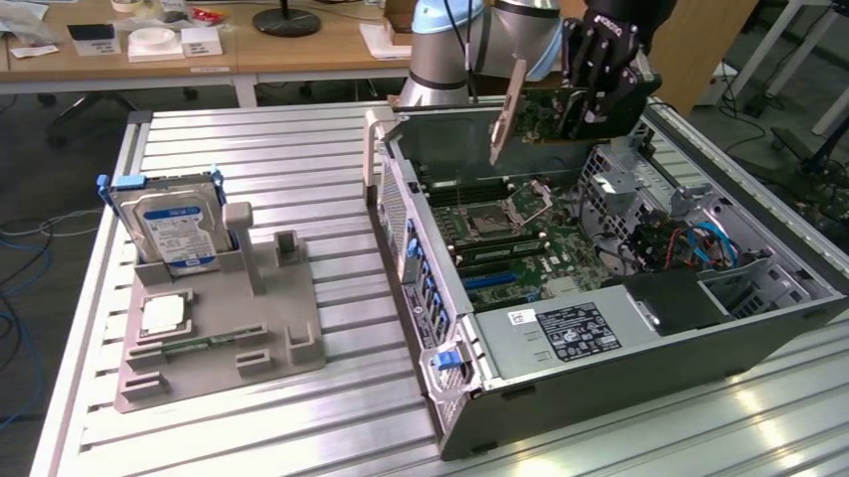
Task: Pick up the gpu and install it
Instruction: 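Insert the gpu into the slot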
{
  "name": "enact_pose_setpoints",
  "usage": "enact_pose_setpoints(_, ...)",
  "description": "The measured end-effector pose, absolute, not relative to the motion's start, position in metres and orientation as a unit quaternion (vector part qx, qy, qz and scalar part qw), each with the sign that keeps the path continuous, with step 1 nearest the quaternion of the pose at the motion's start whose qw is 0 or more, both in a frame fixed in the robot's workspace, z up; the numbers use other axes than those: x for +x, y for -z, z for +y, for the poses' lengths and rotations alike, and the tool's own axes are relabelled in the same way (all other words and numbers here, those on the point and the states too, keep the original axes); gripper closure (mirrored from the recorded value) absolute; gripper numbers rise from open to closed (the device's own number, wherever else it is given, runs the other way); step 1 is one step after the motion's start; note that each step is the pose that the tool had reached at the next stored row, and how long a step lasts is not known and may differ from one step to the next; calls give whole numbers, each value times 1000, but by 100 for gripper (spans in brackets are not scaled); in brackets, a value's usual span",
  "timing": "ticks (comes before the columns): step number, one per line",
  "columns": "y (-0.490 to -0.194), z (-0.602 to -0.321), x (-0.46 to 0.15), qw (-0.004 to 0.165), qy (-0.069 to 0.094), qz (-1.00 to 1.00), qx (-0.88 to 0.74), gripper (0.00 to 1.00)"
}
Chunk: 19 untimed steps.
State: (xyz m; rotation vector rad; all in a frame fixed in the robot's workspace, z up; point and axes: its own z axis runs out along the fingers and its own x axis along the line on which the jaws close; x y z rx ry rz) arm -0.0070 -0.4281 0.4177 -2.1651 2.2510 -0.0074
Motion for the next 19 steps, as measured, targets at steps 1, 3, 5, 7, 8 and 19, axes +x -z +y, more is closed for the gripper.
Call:
enact_pose_setpoints(1, -416, -428, -7, 10, 3, 720, -694, 72)
enact_pose_setpoints(3, -415, -428, -7, 14, 8, 720, -694, 72)
enact_pose_setpoints(5, -413, -427, -8, 19, 13, 720, -694, 72)
enact_pose_setpoints(7, -409, -426, -9, 19, 13, 720, -694, 72)
enact_pose_setpoints(8, -407, -426, -9, 19, 13, 720, -694, 72)
enact_pose_setpoints(19, -387, -424, -20, 19, 13, 724, -689, 72)
